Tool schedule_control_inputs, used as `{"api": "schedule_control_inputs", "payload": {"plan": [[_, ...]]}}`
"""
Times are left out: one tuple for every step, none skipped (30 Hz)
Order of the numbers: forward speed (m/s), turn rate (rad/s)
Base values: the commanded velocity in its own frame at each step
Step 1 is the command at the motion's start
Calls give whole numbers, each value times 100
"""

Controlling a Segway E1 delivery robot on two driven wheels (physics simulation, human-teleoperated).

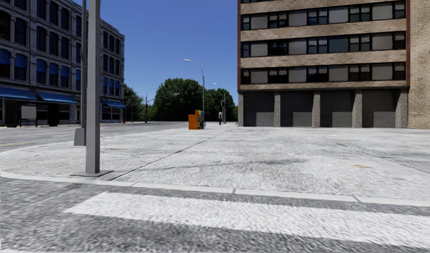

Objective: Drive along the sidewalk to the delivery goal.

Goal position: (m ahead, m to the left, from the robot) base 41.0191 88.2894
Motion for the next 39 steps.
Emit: {"api": "schedule_control_inputs", "payload": {"plan": [[200, 0], [200, 0], [200, 0], [200, 0], [200, 0], [200, 0], [200, 0], [200, 0], [200, 0], [200, 0], [200, 0], [200, 0], [200, 0], [200, 0], [200, 0], [200, 0], [200, 0], [200, 0], [200, 0], [199, 0], [192, 0], [179, 0], [153, 0], [145, 0], [141, 0], [141, 0], [141, 0], [140, 0], [140, 0], [140, 0], [140, 0], [140, 0], [140, 0], [139, 0], [139, 0], [138, 0], [137, 0], [137, 0], [137, 0]]}}
